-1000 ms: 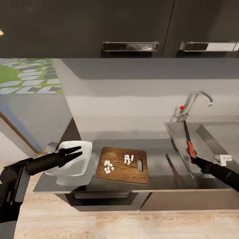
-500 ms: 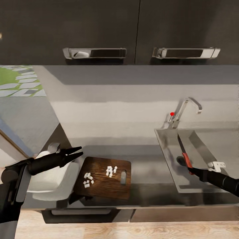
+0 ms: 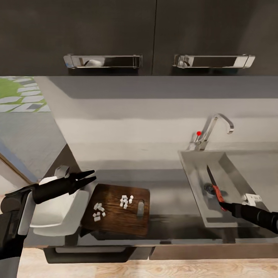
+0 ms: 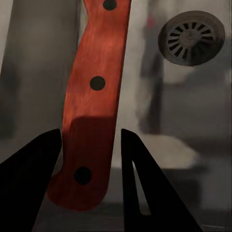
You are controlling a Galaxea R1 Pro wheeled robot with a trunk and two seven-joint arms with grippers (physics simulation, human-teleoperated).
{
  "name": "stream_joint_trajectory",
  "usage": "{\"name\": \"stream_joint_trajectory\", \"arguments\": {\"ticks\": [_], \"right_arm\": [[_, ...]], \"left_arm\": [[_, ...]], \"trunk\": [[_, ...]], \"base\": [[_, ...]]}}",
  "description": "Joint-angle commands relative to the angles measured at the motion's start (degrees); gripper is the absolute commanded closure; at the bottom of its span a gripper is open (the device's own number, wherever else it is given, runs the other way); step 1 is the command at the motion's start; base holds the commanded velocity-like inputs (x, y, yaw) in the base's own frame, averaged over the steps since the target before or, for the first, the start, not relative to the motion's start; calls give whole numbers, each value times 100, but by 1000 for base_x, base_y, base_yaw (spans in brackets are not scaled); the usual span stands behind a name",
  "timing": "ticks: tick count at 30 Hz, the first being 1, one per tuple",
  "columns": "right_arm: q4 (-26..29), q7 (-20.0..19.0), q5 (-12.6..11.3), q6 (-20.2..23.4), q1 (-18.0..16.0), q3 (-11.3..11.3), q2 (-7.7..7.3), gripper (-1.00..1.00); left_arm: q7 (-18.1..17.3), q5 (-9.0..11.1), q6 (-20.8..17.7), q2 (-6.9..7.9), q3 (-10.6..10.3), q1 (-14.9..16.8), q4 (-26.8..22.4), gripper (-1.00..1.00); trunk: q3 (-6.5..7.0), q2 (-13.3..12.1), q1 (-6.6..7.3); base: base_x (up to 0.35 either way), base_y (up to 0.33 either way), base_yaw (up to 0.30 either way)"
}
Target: In the kitchen, take the Vidalia onion out of the sink, dice it on the chopping board with the paring knife, put the diced onion into the bowl on the countertop, then place both the paring knife and the chopping board into the sink.
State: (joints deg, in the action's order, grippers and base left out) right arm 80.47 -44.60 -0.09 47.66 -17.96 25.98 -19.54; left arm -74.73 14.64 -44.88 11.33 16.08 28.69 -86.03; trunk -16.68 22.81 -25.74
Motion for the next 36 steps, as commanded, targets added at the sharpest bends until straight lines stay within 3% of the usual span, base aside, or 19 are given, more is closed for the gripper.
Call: {"name": "stream_joint_trajectory", "arguments": {"ticks": [1, 5, 8, 17, 36], "right_arm": [[-39, -20, 46, 41, -6, 9, 1, 100], [-148, -6, 355, 43, -7, 21, 33, 100], [-169, -6, 398, 55, -6, 21, 39, 100], [-193, 328, 422, 272, -6, 16, 45, 100], [-295, 341, 434, 141, -6, 8, 47, 100]], "left_arm": [[10, 13, -56, 1, 1, 5, -2, -100], [126, 14, -56, 0, 1, 5, -2, -100], [136, 24, -56, 0, 5, 5, -2, -100], [139, 41, -56, 0, 1, 5, -2, -100], [142, 13, -56, -23, -8, 5, -2, -100]], "trunk": [[-18, 11, -4], [-53, 11, -4], [-77, 11, -4], [-95, 11, -4], [-268, 11, -4]], "base": [[194, -136, 0], [193, -150, 0], [46, -38, 0], [4, -4, 0], [0, 0, 0]]}}
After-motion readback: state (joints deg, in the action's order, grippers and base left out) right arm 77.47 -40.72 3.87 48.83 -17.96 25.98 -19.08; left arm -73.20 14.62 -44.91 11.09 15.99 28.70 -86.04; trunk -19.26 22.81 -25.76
